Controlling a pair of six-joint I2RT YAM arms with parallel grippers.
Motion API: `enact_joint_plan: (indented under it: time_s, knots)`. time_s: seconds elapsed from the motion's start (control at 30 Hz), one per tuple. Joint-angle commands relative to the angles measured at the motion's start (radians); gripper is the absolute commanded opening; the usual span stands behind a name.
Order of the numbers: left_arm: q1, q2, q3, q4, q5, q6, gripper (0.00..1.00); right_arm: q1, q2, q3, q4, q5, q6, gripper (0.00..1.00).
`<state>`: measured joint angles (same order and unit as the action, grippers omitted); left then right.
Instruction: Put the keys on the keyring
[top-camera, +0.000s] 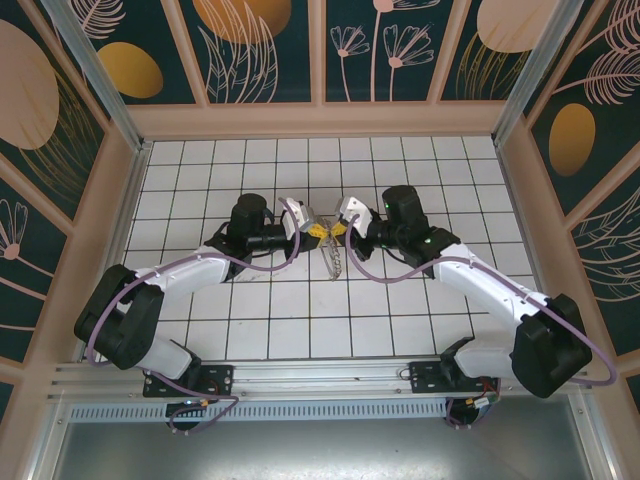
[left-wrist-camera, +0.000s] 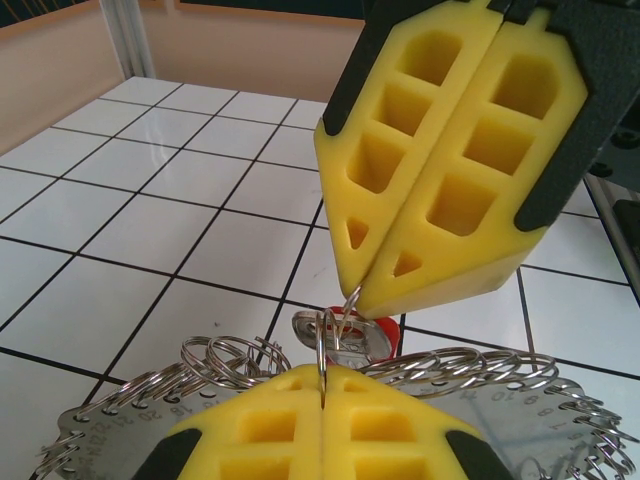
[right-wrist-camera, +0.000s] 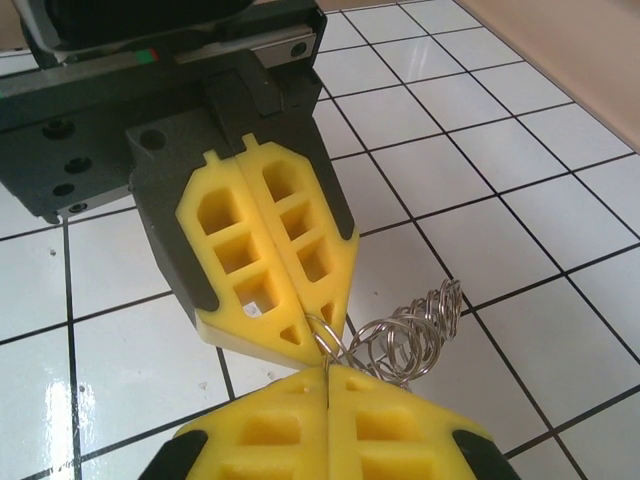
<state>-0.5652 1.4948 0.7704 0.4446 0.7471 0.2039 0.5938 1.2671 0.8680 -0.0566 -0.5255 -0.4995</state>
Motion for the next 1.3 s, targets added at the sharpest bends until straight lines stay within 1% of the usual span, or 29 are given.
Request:
enact_joint_plan:
  time_s: [0.0, 0.3, 0.63, 1.07, 1.27]
  knots:
    - [-0.006, -0.019, 0.003, 0.042, 0.009, -0.005, 0.0, 0.013, 0.018, 0.022, 0.045, -0.027, 0.03, 0.0]
    - [-0.007, -0.016, 0.004, 0.034, 0.008, -0.001, 0.0, 0.024, 0.04, 0.031, 0.069, 0.001, 0.062, 0.0]
    - [-0.006, -0.015, 0.005, 0.032, -0.003, 0.0, 0.0, 0.023, 0.022, 0.02, 0.084, -0.03, 0.061, 0.0]
    - [-0.007, -0.013, 0.006, 0.032, -0.006, -0.003, 0.0, 0.023, 0.008, 0.009, 0.112, -0.031, 0.074, 0.0]
    - [-0.007, -0.01, 0.007, 0.029, -0.005, -0.003, 0.0, 0.023, 0.007, 0.004, 0.142, -0.027, 0.104, 0.0]
